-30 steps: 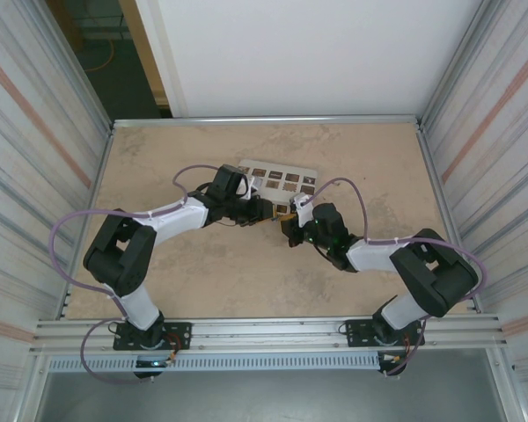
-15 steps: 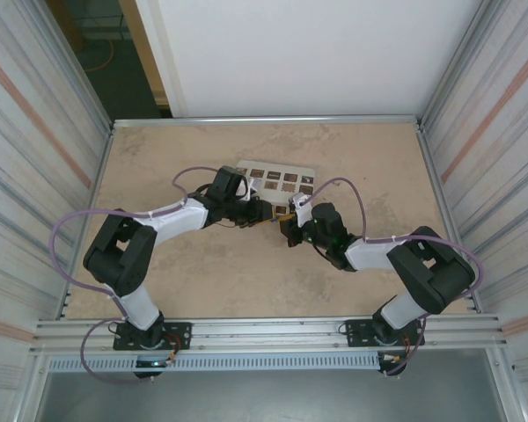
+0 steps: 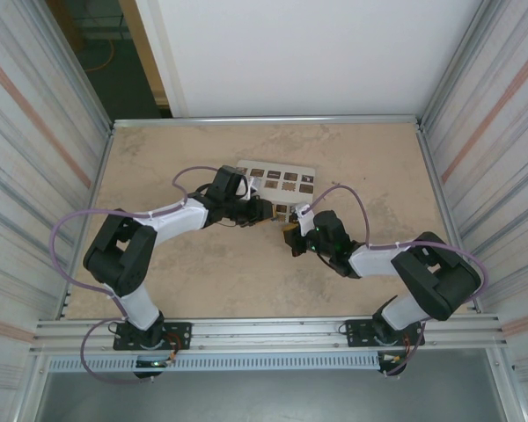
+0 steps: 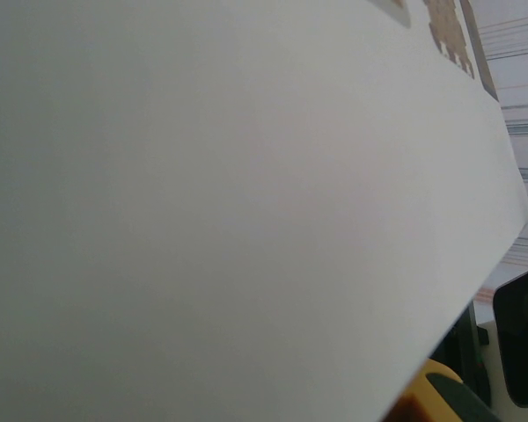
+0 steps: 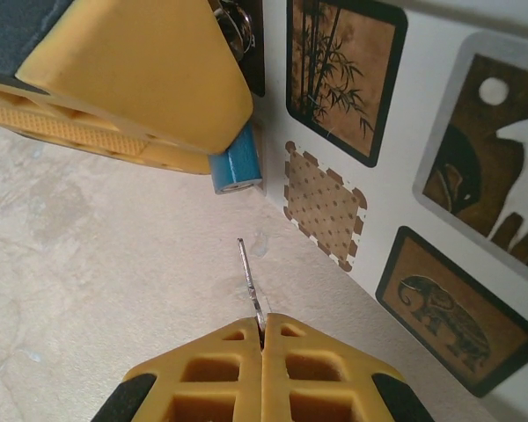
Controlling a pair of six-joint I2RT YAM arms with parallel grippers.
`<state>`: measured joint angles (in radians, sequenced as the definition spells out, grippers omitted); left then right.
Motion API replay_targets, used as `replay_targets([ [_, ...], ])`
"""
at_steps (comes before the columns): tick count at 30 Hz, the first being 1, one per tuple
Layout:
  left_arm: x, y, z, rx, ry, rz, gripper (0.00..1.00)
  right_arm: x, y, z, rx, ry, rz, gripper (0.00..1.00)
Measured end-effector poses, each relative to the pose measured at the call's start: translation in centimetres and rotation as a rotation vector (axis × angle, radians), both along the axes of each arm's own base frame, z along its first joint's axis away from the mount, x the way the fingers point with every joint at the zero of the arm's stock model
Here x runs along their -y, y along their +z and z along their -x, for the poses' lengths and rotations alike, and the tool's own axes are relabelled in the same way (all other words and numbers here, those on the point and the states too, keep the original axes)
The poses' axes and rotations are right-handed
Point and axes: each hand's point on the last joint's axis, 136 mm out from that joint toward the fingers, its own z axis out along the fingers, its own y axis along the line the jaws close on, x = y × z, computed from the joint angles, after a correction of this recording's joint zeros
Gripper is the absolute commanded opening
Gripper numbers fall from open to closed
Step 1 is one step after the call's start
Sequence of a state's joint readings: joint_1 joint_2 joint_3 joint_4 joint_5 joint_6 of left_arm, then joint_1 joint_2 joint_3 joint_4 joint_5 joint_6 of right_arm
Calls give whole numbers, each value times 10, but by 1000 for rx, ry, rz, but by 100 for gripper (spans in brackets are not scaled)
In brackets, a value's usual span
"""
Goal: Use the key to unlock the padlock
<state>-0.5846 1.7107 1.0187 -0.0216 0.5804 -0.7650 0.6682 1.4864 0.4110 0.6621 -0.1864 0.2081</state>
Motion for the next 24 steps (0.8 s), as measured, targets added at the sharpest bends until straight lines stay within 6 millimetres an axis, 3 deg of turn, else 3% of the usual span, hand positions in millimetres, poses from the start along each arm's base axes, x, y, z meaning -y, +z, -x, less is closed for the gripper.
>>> replay_targets([
  [24, 0, 1, -1, 7, 1, 4, 20, -5, 11, -10, 30, -10, -20, 0],
])
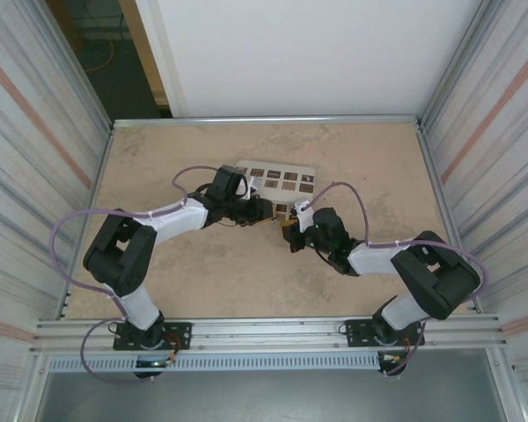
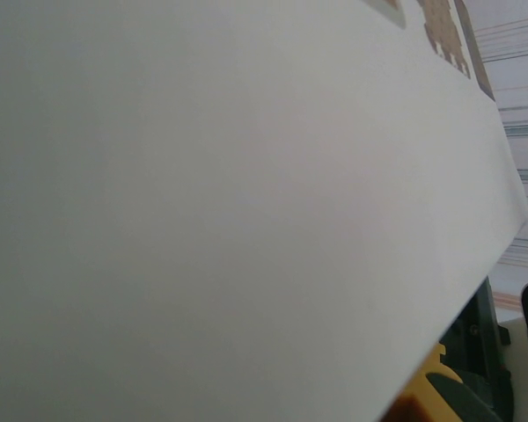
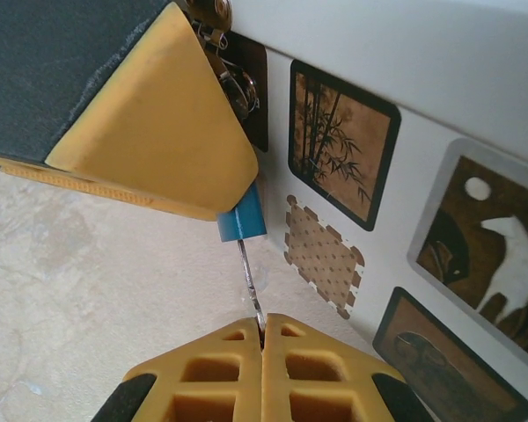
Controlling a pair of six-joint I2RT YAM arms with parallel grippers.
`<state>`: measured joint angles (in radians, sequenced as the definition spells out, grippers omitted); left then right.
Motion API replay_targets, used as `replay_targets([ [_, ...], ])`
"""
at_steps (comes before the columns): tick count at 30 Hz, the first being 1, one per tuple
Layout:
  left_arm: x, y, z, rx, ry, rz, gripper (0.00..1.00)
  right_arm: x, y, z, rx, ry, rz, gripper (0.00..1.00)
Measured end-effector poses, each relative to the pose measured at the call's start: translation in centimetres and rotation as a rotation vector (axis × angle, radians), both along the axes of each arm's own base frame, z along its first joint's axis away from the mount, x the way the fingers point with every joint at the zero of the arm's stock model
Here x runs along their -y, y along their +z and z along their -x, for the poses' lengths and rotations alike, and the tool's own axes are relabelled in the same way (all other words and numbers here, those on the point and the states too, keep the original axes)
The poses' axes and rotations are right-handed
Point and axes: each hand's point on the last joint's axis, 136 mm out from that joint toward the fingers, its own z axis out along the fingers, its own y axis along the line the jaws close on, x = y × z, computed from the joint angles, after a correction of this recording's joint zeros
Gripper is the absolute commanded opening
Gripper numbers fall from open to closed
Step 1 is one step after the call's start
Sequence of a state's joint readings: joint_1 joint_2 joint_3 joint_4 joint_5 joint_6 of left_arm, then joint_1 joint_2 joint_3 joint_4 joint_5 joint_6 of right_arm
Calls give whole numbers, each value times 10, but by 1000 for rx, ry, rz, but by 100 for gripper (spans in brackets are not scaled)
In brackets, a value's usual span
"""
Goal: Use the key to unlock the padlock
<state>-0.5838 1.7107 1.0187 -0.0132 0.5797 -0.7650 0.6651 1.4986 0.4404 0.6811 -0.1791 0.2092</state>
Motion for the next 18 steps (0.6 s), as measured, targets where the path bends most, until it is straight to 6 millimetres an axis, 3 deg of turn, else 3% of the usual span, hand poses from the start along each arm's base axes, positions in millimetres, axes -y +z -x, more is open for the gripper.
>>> replay_targets([
  [18, 1, 1, -2, 9, 2, 4, 20, 1, -1, -3, -14, -14, -10, 0],
])
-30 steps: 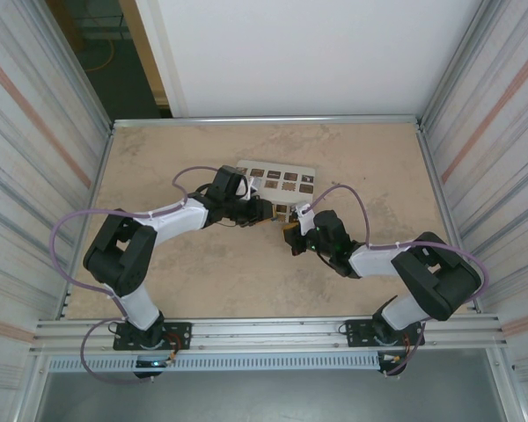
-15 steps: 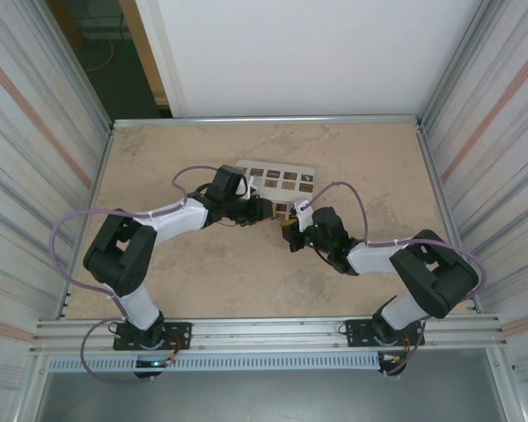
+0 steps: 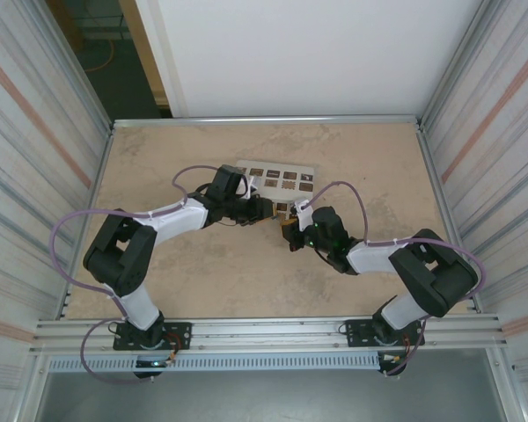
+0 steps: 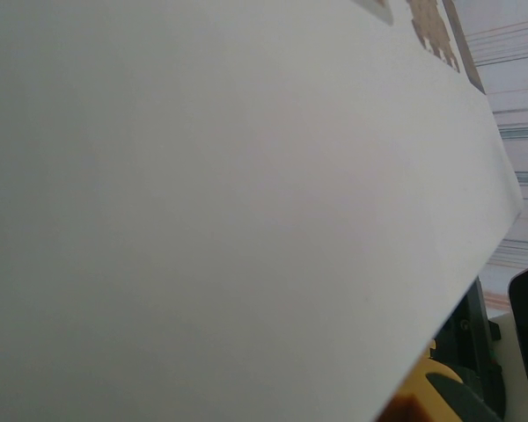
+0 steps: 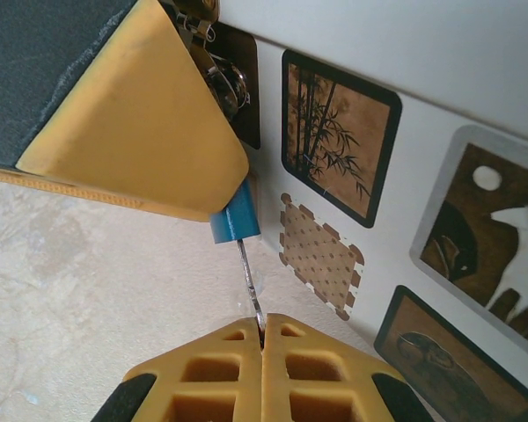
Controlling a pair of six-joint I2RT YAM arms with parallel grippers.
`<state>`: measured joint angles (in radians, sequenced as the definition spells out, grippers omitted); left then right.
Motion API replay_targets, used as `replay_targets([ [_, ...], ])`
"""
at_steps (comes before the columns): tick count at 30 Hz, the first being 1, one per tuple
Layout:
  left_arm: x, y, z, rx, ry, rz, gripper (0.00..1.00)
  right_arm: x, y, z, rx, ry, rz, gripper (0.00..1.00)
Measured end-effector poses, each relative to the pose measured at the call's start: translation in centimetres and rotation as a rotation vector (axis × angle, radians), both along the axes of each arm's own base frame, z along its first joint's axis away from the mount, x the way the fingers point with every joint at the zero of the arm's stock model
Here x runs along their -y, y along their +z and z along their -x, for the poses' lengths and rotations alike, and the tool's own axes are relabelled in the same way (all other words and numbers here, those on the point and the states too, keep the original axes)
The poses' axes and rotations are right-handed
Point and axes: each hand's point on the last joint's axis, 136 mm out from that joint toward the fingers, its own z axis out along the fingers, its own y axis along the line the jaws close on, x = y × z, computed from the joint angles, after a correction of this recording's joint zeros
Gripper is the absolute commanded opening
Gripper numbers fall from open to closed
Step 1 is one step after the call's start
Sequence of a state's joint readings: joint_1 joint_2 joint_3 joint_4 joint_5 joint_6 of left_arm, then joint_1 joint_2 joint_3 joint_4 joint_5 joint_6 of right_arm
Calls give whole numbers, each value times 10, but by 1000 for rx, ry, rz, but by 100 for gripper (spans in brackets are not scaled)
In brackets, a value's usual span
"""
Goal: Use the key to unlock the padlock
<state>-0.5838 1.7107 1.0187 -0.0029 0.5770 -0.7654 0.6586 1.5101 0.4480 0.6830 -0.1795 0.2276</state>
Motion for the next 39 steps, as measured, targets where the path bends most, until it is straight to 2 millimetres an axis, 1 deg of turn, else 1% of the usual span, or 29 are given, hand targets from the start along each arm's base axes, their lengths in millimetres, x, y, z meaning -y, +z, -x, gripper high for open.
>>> replay_targets([
  [14, 0, 0, 0, 0, 0, 0, 20, 2, 4, 2, 7, 0, -6, 0],
  [23, 0, 0, 0, 0, 0, 0, 20, 5, 4, -1, 8, -11, -6, 0],
  [39, -1, -2, 1, -3, 0, -2, 20, 3, 4, 2, 2, 5, -11, 0],
])
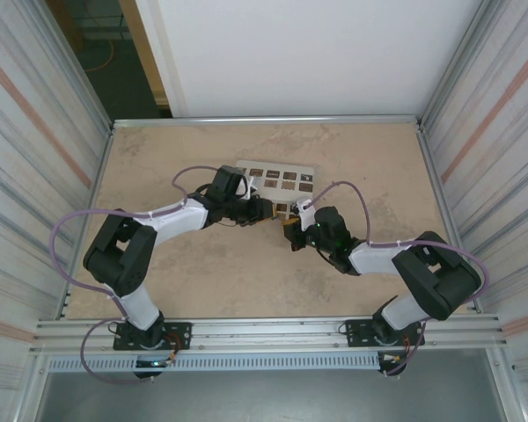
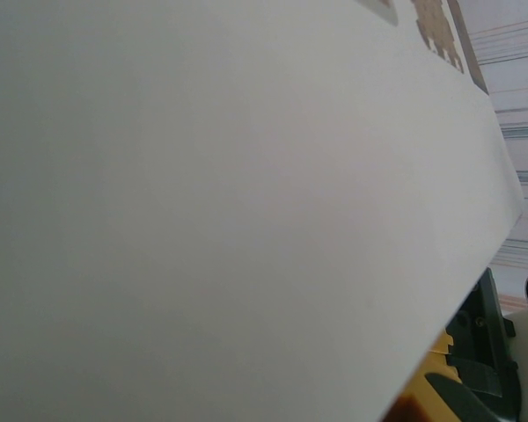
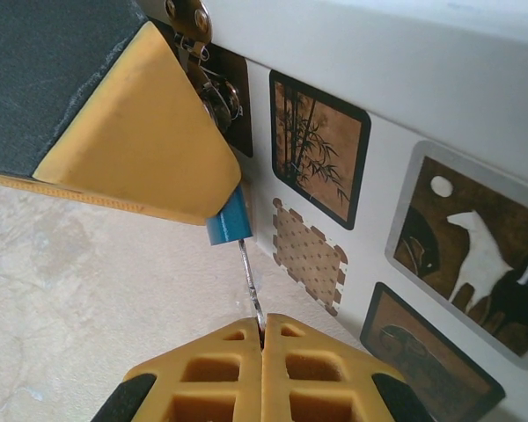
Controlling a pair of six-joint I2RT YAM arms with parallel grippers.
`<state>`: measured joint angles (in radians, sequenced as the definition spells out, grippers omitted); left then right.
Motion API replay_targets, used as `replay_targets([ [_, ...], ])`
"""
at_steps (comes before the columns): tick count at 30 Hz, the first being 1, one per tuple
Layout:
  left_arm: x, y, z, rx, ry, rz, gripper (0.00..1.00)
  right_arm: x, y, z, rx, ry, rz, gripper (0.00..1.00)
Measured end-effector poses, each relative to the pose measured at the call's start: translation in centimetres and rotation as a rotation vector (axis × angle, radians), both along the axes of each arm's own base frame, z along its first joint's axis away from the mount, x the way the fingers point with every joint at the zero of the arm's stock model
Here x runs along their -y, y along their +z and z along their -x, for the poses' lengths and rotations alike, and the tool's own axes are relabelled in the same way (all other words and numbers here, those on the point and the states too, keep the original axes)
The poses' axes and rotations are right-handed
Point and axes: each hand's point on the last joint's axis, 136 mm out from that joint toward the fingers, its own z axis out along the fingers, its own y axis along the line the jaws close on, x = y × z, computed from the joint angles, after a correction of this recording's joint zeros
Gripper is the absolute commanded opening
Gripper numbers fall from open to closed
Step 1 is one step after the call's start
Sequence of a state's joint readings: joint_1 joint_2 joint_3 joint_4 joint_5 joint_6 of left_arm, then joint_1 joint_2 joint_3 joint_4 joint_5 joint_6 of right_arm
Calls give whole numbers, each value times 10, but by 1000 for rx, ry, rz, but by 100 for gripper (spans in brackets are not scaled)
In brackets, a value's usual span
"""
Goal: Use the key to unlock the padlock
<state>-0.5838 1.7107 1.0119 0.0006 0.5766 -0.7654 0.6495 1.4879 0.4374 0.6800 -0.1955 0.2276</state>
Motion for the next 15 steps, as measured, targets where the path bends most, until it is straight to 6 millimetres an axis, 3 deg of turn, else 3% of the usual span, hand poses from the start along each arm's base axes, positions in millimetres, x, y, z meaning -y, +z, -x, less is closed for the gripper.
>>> replay_targets([
  [15, -1, -3, 3, -11, -1, -2, 20, -3, 1, 3, 1, 13, -4, 0],
])
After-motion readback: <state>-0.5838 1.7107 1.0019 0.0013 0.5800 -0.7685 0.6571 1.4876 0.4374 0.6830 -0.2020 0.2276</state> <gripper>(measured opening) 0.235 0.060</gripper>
